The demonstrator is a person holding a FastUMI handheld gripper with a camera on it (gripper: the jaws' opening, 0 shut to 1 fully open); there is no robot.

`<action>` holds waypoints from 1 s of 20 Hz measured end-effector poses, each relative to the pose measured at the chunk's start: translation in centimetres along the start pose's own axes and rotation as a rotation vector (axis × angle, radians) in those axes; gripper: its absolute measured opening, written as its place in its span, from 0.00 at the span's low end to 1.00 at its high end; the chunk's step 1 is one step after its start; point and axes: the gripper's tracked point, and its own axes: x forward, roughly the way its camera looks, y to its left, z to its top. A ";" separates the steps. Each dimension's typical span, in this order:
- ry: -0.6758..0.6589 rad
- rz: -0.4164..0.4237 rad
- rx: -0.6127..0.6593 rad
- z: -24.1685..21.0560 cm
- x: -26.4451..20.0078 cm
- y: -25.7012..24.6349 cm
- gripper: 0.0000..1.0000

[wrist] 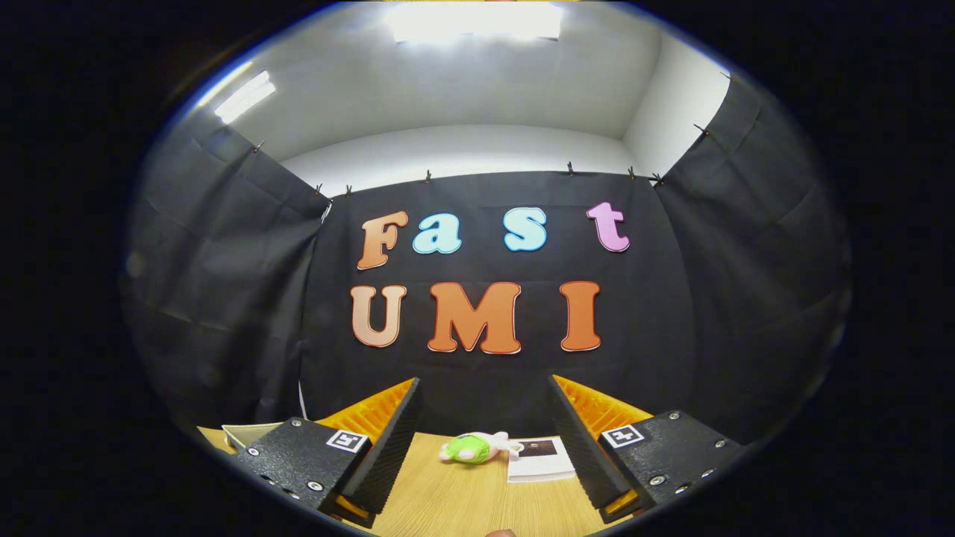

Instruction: Open the storage box then place both shoes into the box .Put the left shoe in first, then the right shoe, with the right side of both shoes facing outward in a uniform manner.

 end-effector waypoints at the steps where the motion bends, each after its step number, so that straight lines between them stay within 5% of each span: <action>1: -0.006 0.009 0.005 0.1 0.1 0.0 0.98; 20: 0.052 -0.043 0.002 -0.8 1.4 -0.4 0.98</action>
